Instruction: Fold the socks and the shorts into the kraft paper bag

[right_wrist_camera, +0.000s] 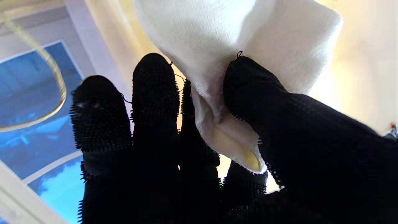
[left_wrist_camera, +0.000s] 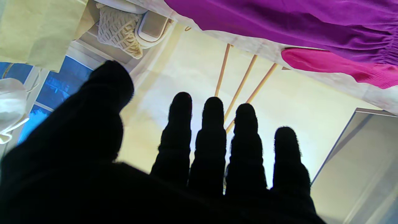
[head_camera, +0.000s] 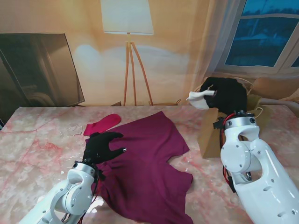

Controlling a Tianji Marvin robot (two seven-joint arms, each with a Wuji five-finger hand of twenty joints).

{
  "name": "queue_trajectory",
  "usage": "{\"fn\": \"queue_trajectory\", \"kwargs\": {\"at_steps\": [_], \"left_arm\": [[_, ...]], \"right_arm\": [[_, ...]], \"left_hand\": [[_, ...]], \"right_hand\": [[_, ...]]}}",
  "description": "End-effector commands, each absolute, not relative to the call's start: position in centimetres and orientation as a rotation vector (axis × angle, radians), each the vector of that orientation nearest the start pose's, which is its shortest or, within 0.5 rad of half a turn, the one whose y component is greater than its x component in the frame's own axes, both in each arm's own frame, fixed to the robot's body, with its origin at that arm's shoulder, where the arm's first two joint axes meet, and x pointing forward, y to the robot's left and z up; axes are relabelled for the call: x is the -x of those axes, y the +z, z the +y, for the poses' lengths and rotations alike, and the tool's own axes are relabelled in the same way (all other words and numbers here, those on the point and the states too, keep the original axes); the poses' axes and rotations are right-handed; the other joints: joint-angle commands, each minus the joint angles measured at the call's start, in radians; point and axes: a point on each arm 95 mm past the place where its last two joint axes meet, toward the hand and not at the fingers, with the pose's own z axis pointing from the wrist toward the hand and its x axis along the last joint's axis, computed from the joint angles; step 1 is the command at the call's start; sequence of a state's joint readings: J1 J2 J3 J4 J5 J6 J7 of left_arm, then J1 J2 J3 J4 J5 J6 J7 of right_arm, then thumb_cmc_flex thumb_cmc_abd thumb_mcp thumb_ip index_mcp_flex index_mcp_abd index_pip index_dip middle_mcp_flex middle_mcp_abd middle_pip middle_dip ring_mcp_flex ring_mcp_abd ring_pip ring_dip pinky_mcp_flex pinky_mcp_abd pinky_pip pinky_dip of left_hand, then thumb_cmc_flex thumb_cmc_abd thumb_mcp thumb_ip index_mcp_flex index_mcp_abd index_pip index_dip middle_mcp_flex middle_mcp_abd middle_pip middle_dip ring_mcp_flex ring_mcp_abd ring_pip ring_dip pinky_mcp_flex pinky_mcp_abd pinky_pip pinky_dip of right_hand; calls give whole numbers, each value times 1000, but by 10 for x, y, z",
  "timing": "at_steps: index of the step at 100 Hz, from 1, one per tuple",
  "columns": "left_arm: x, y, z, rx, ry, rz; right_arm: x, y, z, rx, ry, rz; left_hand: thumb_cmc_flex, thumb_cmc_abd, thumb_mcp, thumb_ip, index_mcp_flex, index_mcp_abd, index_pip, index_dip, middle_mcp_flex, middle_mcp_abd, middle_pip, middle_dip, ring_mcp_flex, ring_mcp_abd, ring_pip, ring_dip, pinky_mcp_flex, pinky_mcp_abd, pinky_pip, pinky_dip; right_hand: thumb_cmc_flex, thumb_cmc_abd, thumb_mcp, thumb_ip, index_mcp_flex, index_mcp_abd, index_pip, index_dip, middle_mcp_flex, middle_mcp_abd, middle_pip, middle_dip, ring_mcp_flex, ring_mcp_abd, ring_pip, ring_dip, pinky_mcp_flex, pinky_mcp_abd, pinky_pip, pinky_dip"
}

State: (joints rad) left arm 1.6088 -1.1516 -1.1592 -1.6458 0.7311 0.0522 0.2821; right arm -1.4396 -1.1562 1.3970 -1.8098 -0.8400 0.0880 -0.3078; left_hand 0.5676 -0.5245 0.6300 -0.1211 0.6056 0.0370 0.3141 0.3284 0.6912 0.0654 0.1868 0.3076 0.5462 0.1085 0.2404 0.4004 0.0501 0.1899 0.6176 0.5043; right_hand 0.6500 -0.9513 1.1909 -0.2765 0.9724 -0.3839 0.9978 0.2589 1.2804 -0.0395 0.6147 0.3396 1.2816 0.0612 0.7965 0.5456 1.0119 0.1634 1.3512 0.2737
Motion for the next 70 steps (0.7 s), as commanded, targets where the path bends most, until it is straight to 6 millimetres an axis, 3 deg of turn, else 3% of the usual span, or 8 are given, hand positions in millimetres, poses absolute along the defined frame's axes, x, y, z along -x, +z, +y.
{"fn": "queue_trajectory", "kwargs": {"at_steps": [1,35,70], "left_arm": [[-382,-316,-25,1393,-1769,1095],[-383,-317,-22,1388,-1760,1084],[-382,-318,-20,1395,-1749,1086]], "right_arm": [[-433,-132,-49,-942,1745,705],[-440,-122,-97,-942,1611,678],[-451,-132,-123,-987,1499,738]], "left_hand": [[-12,20,-11,57,9,-10,-22,-5,-31,13,-20,-9,-24,-22,-19,-6,-16,-8,-13,-10],[-12,19,-11,58,9,-13,-22,-4,-30,10,-21,-9,-30,-26,-22,-8,-22,-9,-12,-11],[-11,19,-12,58,10,-13,-23,-4,-32,9,-22,-10,-35,-27,-24,-10,-25,-10,-14,-10]], "right_hand": [[27,19,18,-25,52,-51,65,20,43,-32,-6,11,25,22,-13,-22,1,1,9,-26],[21,24,12,-25,63,-82,45,54,43,-66,-22,19,21,4,-92,-42,-40,6,6,-12],[15,22,13,-28,63,-87,37,61,48,-73,-34,20,22,-2,-127,-43,-64,0,7,-7]]}}
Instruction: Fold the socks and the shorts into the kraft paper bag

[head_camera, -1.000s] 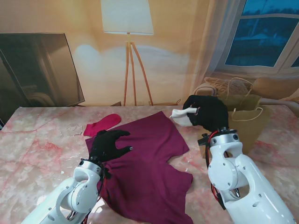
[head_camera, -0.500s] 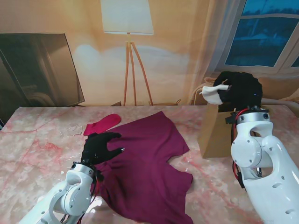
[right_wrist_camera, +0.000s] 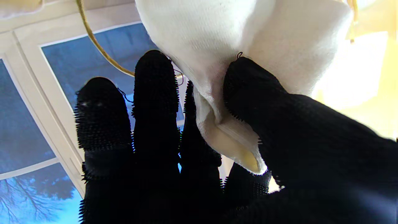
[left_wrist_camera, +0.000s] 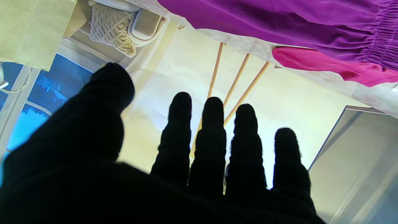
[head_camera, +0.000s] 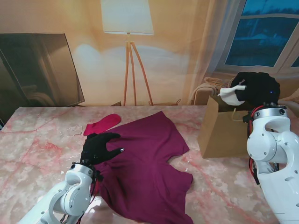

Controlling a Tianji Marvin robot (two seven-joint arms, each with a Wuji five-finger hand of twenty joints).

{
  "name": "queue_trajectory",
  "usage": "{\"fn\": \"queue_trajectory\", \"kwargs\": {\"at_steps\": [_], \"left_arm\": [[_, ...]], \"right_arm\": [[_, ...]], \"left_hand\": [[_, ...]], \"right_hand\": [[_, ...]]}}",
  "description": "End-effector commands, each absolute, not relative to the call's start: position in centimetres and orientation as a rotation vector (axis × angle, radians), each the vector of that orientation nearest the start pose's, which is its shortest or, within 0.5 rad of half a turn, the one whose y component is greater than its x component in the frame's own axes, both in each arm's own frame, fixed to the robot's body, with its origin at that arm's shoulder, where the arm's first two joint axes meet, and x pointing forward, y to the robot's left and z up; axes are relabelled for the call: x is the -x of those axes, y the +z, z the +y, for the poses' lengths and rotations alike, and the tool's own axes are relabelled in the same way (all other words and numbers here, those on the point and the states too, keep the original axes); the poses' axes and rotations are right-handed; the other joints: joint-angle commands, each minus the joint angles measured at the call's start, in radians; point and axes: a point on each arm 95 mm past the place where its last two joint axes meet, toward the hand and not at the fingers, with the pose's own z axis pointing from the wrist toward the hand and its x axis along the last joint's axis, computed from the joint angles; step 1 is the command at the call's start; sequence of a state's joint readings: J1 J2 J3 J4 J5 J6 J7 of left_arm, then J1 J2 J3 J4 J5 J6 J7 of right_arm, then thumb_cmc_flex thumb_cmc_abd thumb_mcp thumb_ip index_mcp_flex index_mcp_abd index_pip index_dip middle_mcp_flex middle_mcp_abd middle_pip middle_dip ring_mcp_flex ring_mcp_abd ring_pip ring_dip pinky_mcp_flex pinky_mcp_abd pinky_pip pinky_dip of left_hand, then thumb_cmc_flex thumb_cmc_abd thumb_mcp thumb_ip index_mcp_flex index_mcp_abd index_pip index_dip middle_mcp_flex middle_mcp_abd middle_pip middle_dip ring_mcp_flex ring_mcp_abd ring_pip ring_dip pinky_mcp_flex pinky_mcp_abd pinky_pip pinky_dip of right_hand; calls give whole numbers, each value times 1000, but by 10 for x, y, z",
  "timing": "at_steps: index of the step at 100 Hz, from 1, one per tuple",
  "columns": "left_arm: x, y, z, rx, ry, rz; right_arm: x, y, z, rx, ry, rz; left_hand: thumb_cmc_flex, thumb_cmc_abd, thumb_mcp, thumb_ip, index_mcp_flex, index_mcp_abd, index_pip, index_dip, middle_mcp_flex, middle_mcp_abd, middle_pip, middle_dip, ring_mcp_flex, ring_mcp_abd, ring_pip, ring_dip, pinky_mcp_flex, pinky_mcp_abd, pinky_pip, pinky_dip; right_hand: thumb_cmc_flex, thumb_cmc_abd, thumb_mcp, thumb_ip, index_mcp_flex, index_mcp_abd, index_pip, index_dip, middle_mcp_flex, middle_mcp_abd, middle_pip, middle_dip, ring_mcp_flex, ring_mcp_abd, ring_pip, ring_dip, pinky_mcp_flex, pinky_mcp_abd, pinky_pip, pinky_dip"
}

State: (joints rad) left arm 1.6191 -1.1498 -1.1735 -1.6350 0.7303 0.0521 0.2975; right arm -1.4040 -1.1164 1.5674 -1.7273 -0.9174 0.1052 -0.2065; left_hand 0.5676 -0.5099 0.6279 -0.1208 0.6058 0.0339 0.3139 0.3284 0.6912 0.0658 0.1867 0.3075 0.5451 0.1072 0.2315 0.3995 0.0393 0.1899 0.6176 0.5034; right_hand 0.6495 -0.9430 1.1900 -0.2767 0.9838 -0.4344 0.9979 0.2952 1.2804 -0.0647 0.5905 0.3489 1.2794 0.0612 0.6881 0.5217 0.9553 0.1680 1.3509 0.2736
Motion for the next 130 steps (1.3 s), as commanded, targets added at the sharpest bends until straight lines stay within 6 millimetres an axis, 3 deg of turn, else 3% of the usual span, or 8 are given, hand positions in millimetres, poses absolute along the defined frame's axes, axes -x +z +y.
{"fn": "queue_trajectory", "kwargs": {"at_steps": [1,57,74,84,89,91,94,130], "left_arm": [[-382,-318,-20,1395,-1749,1086],[-381,-320,-18,1396,-1740,1095],[-381,-320,-17,1395,-1739,1097],[-381,-320,-16,1395,-1737,1100],[-381,-319,-16,1395,-1736,1100],[-381,-319,-16,1395,-1736,1099],[-381,-319,-15,1394,-1736,1099],[-381,-319,-14,1394,-1731,1106]], "right_arm": [[-451,-133,-123,-986,1495,742],[-468,-150,-123,-1040,1387,867],[-469,-152,-122,-1061,1369,889],[-468,-153,-122,-1081,1362,898],[-467,-153,-123,-1085,1360,900],[-467,-153,-123,-1086,1358,901],[-467,-153,-123,-1087,1355,902],[-464,-154,-126,-1077,1348,917]], "left_hand": [[-11,5,-10,57,10,-10,-23,-4,-32,8,-22,-10,-34,-26,-15,-10,-14,-10,-14,-9],[-12,5,-9,57,9,-10,-25,-4,-35,9,-23,-11,-39,-27,-17,-12,-17,-11,-17,-5],[-12,4,-10,57,8,-9,-26,-5,-36,10,-23,-11,-42,-26,-18,-12,-18,-12,-18,-4],[-13,3,-11,57,7,-8,-26,-5,-38,8,-24,-11,-41,-27,-17,-12,-18,-11,-19,-4],[-11,3,-10,57,6,-7,-27,-5,-38,10,-24,-11,-42,-27,-18,-12,-19,-11,-19,-3],[-11,2,-9,57,6,-8,-27,-5,-38,9,-24,-11,-41,-27,-17,-12,-18,-12,-19,-3],[-10,2,-8,57,6,-6,-27,-6,-39,10,-24,-11,-42,-27,-18,-12,-18,-12,-19,-3],[-12,1,-7,56,5,-6,-28,-6,-41,11,-24,-12,-44,-25,-19,-13,-18,-12,-19,0]], "right_hand": [[14,14,13,-28,52,-36,38,25,48,-48,-10,10,24,-3,-19,-19,-8,-5,7,-7],[-28,59,-4,-31,-35,35,9,-35,1,-34,-67,-33,-44,-5,-110,-22,-91,-20,-25,-2],[-81,63,-36,-44,-168,110,-87,-22,-148,-15,-80,-46,-145,-4,-216,-19,-179,-28,-96,42],[-140,94,-26,-1,-202,170,-246,55,-259,-15,-59,-56,-235,-2,-277,-20,-259,-34,-162,99],[-161,103,-17,43,-211,190,-291,77,-289,-14,-64,-58,-272,0,-294,-24,-299,-30,-188,109],[-173,110,-12,89,-215,196,-336,136,-302,-14,-67,-60,-289,-1,-304,-25,-320,-30,-214,132],[-174,114,-8,110,-220,203,-353,156,-316,-15,-72,-61,-307,-2,-312,-27,-343,-30,-231,138],[-228,121,-27,107,-354,249,-439,136,-475,-22,-140,-81,-485,-11,-409,-68,-537,-39,-391,131]]}}
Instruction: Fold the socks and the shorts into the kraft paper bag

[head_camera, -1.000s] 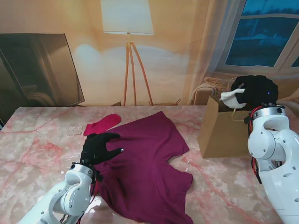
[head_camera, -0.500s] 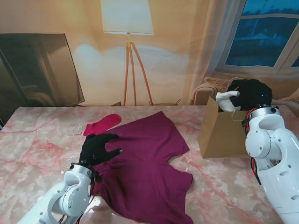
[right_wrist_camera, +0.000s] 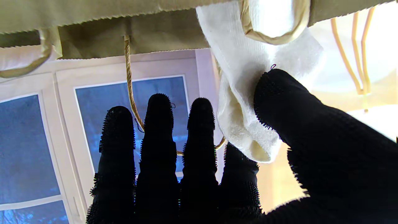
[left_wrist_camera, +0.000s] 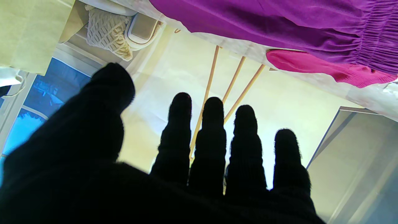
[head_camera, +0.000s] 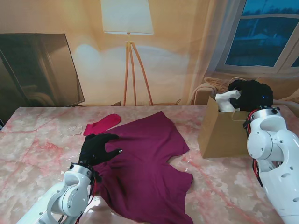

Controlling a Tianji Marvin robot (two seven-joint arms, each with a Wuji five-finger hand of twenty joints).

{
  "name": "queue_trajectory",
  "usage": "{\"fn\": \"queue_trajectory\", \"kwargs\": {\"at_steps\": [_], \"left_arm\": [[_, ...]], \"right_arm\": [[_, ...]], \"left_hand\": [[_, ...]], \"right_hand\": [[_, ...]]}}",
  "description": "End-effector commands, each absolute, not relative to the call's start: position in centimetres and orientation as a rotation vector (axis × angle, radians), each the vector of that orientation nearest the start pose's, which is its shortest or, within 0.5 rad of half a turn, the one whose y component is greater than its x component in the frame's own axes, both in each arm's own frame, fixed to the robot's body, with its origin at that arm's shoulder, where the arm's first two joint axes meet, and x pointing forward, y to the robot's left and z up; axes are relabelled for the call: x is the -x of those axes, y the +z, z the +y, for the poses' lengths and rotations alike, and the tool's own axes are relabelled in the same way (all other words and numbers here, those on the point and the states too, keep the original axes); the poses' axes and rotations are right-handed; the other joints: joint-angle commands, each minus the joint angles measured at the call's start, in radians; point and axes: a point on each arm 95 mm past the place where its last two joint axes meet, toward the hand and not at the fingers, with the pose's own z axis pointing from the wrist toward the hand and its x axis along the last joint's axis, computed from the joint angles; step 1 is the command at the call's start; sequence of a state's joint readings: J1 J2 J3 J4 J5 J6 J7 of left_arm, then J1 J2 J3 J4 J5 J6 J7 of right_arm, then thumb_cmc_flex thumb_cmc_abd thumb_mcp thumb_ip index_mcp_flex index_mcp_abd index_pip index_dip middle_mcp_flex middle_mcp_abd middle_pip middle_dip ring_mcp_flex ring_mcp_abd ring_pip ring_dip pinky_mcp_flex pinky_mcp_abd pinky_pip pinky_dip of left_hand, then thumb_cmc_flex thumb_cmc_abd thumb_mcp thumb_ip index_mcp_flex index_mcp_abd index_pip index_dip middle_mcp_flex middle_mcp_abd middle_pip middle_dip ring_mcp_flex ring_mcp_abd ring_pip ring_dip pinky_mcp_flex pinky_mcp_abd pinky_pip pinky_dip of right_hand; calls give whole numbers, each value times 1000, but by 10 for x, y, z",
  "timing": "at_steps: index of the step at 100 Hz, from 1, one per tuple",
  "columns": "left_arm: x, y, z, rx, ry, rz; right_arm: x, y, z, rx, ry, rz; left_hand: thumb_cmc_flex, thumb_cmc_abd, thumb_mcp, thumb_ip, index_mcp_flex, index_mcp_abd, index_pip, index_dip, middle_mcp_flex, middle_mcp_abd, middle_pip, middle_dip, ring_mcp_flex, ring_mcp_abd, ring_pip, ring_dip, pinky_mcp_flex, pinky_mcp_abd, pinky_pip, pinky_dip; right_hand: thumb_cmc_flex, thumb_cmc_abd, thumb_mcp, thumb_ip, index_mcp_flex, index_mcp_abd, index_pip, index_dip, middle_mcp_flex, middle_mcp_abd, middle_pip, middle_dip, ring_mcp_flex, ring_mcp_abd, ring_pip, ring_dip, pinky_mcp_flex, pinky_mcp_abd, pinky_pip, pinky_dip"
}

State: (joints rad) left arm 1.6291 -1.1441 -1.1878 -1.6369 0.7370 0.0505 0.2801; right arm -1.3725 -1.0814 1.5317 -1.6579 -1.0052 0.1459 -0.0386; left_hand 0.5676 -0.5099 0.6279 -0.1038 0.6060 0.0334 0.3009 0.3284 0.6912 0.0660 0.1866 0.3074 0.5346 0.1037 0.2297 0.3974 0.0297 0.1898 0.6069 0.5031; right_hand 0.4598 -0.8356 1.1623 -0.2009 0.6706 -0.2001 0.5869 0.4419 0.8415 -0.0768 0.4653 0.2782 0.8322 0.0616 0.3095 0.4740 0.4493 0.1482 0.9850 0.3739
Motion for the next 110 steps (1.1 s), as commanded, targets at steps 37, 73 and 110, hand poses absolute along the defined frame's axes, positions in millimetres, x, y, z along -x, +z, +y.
{"fn": "queue_trajectory", "kwargs": {"at_steps": [37,73,110], "left_arm": [[-381,-317,-10,1386,-1721,1106],[-380,-314,-2,1378,-1706,1103],[-386,-300,14,1317,-1674,1094]], "right_arm": [[-460,-154,-126,-1099,1361,918],[-452,-153,-119,-1078,1432,926],[-423,-156,-82,-955,1605,1030]], "left_hand": [[-12,6,-6,40,3,-6,-16,-7,-45,9,-25,-13,-37,-25,-19,-12,-11,-11,-12,-1],[-6,47,3,48,9,-3,-13,-6,-42,8,-22,-12,-34,-24,-15,-10,4,-34,-8,-1],[101,197,47,41,38,-17,34,1,-7,-7,1,-8,-2,-34,15,-4,44,-65,69,-2]], "right_hand": [[-170,149,-138,54,-117,44,-88,-37,-153,9,-95,-41,-166,-18,-88,-64,-126,-38,-141,71],[-189,289,-187,86,-103,48,-99,-34,-129,10,-137,-61,-156,-80,-124,-126,-101,-129,-232,21],[-165,373,-165,91,-58,33,-80,-35,-59,7,-175,-80,-113,-93,-115,-162,-41,-173,-234,-55]]}}
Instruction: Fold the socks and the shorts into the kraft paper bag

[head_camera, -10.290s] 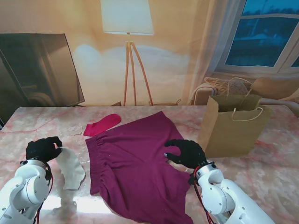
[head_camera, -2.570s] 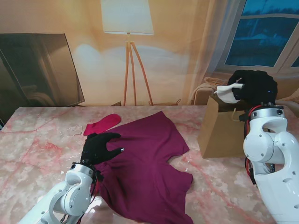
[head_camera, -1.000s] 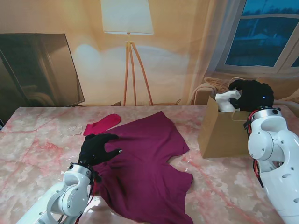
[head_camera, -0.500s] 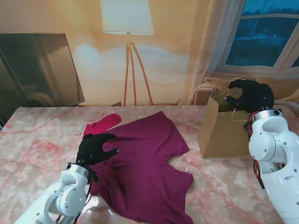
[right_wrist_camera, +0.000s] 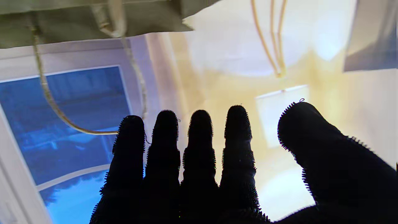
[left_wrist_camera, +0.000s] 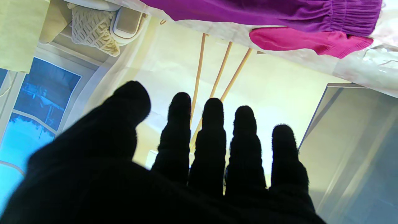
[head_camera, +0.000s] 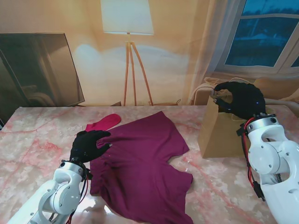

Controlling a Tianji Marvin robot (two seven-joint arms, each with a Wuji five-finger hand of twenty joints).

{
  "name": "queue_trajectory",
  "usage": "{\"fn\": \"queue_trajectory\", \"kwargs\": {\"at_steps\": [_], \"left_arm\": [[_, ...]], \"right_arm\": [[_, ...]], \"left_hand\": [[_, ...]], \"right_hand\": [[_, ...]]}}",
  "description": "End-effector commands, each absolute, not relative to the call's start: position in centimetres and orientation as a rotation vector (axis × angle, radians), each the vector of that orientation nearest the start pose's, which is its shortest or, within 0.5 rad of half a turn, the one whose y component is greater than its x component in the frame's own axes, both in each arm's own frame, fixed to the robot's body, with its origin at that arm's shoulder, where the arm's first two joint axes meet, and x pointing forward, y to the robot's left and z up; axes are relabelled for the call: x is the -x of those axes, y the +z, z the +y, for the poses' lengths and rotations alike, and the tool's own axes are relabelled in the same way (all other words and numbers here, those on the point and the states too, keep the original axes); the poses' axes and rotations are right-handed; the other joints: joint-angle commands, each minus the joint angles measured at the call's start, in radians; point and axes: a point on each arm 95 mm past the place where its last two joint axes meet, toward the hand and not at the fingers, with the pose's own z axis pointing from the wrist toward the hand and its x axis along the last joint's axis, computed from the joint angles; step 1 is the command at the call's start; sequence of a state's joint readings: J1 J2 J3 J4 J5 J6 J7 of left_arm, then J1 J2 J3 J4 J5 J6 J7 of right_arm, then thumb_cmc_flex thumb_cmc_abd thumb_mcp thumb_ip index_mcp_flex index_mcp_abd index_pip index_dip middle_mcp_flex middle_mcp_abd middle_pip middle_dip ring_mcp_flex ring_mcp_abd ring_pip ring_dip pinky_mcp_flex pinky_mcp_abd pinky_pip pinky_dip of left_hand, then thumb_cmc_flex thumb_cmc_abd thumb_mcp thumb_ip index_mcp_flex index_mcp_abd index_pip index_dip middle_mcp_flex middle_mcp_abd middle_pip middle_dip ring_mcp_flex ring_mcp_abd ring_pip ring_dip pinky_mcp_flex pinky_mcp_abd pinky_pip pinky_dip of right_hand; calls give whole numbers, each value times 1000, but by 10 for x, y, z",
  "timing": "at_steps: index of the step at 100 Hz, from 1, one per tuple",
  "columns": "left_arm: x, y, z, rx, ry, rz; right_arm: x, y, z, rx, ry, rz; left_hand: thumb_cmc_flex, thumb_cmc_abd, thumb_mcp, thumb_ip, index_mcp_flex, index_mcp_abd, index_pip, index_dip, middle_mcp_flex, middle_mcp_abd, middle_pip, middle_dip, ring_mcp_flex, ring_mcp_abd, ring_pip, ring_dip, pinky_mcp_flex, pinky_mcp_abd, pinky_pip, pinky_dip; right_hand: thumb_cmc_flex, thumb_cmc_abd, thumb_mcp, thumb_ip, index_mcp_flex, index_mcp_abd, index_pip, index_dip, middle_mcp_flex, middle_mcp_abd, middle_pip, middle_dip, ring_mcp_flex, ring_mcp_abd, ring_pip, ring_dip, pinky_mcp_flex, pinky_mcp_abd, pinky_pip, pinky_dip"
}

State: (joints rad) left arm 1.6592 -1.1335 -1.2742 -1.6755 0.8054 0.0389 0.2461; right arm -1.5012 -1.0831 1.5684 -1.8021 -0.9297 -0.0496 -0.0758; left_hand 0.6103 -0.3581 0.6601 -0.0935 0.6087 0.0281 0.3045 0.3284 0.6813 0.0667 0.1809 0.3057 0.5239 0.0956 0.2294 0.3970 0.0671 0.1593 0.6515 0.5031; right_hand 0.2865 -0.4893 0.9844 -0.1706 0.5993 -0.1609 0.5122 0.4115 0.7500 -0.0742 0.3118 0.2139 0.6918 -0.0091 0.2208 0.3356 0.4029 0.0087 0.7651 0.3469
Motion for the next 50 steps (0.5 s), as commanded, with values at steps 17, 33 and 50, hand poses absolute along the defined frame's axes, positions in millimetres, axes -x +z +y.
{"fn": "queue_trajectory", "kwargs": {"at_steps": [17,33,50], "left_arm": [[-392,-297,24,1308,-1657,1079],[-398,-294,34,1313,-1632,1076],[-403,-293,39,1318,-1625,1074]], "right_arm": [[-414,-173,-63,-940,1659,1105],[-409,-193,-47,-965,1700,1157],[-406,-218,-32,-1022,1753,1182]], "left_hand": [[213,109,-135,-31,48,-25,59,14,19,-7,22,-7,18,-29,41,-4,26,-92,57,-73],[246,132,-194,-32,51,-24,62,10,17,-6,26,-9,12,-31,48,-9,22,-108,66,-104],[212,139,-200,-18,42,-21,58,7,6,-8,25,-11,3,-37,46,-15,15,-108,60,-116]], "right_hand": [[13,39,8,64,16,-5,-4,-5,40,7,-26,-17,29,-19,-24,-26,8,-33,-9,-40],[-7,49,-10,63,13,-4,-9,-8,36,11,-33,-19,23,-17,-26,-29,2,-31,-8,-52],[-28,73,-46,65,-4,4,-20,-12,24,19,-42,-22,12,-12,-29,-31,-7,-28,-9,-63]]}}
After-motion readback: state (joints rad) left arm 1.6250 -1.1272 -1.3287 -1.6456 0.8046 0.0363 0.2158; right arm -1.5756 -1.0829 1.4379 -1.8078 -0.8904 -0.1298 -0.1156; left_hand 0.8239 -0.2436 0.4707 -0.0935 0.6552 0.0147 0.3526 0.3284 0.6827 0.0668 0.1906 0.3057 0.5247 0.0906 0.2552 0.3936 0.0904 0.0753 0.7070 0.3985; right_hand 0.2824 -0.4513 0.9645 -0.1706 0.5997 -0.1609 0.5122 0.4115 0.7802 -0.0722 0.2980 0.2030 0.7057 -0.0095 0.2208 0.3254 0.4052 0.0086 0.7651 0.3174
